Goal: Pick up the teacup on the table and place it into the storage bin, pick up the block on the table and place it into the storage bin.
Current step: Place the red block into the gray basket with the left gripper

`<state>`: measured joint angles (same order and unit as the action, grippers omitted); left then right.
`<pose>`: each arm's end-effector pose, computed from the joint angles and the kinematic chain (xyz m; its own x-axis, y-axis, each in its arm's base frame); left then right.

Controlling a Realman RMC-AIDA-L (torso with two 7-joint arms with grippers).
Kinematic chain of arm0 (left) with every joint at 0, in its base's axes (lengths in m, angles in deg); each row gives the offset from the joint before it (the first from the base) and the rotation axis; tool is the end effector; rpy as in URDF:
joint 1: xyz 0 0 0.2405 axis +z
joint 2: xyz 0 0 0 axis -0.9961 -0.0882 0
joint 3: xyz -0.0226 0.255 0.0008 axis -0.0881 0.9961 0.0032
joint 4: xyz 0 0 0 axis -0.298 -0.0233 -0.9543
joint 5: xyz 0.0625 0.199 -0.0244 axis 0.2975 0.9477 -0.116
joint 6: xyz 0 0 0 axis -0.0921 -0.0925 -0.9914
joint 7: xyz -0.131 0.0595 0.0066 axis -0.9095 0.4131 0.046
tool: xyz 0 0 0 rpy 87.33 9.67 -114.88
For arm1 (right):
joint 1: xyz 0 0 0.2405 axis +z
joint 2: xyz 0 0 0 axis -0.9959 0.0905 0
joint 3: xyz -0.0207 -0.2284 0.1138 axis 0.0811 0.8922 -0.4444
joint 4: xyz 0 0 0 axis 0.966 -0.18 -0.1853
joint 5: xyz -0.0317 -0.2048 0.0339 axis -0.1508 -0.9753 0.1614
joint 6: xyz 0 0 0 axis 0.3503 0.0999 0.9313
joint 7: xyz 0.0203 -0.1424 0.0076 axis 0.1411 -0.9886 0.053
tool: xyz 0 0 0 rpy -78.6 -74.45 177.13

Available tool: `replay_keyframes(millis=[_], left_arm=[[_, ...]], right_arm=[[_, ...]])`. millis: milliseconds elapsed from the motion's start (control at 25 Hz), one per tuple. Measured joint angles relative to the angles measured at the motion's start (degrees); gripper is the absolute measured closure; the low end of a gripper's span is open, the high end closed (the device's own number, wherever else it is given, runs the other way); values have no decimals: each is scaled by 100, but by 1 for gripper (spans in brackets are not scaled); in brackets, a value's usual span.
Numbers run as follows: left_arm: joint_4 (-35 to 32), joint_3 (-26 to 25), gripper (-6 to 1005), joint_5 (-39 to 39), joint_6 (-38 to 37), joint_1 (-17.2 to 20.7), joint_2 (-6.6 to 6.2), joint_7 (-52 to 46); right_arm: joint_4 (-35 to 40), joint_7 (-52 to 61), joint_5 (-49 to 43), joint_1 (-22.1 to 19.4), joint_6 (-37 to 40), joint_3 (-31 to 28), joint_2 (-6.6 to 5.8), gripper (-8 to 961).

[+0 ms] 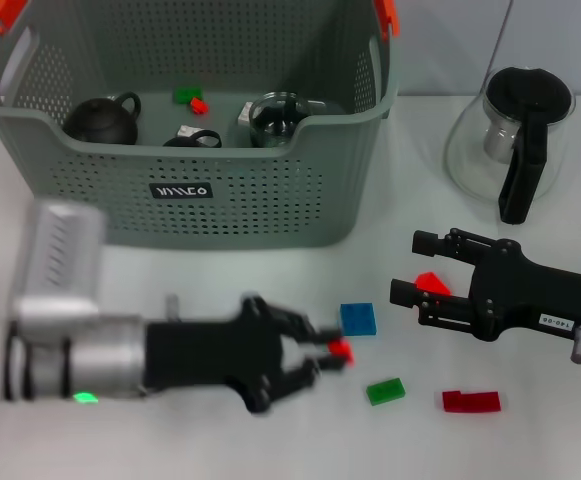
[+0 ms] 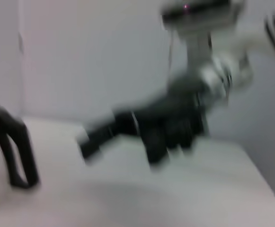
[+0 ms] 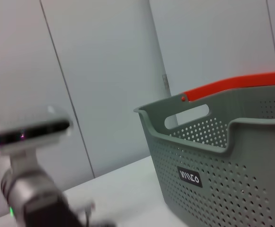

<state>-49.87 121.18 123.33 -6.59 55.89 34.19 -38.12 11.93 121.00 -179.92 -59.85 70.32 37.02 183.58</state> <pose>-0.2437 0.2784 -0.0781 0.8367 0.1214 0.5341 0.1827 -0.9811 -0.0632 0.2661 0.2991 -0.0296 0.7174 -0.2769 -0.6393 -0.4499 -0.8848 -0.1216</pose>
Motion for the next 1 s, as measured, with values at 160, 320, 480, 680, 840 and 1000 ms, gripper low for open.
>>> replay_keyframes(millis=[160,320,480,680,840,1000], left_arm=[[-704,-1032,809,-141,-937,-12,-88,-865],[-1193,-1839,808,-672,-1329,-308,-326,-2102],[-1716,-1919,807,-794,-882,-767,-667,-3567],[-2281,-1676,811,169,354,-1295,-915,-4875],[-2573,-1003,794,1208,1426,-1503,-919,-5756],[-2631,-310,756,2096,2442,-1585,-831,-6671]], right_arm=[[0,0,0,0,0,0,0,154],[0,0,-2,0,0,1,5,155],[0,0,-6,-1,7,3,9,156],[0,0,-9,-1,13,2,9,157],[-6,0,-14,0,2,0,9,157],[-9,0,-8,12,-1,2,9,158]])
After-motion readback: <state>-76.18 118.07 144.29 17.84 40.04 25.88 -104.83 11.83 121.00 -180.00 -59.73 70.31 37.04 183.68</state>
